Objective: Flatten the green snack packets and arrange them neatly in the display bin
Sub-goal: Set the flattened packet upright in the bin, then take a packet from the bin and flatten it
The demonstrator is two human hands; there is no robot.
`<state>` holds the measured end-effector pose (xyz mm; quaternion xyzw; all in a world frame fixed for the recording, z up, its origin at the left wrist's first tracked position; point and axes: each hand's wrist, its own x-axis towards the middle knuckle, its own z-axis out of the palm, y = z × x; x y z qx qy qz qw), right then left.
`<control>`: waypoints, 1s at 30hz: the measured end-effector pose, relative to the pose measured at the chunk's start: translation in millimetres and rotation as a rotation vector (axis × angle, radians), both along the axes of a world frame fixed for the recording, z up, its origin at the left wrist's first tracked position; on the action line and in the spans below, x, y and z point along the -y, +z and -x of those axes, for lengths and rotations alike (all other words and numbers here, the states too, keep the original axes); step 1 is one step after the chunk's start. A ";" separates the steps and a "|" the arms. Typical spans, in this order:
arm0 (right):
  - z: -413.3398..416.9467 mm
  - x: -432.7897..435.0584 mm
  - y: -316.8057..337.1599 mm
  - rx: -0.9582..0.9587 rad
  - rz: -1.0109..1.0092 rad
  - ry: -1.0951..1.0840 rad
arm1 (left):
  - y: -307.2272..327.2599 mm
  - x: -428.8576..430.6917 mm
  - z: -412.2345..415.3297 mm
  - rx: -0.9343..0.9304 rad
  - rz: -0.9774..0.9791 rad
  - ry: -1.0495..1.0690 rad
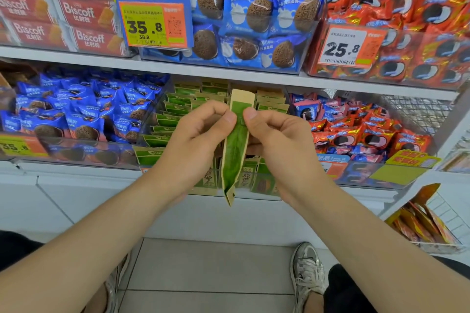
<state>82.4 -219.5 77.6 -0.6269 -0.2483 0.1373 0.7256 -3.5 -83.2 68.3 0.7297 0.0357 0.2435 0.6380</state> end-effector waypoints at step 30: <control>-5.2 -3.6 -17.6 0.245 0.313 -0.199 | -11.9 0.8 5.9 -0.094 -0.019 0.057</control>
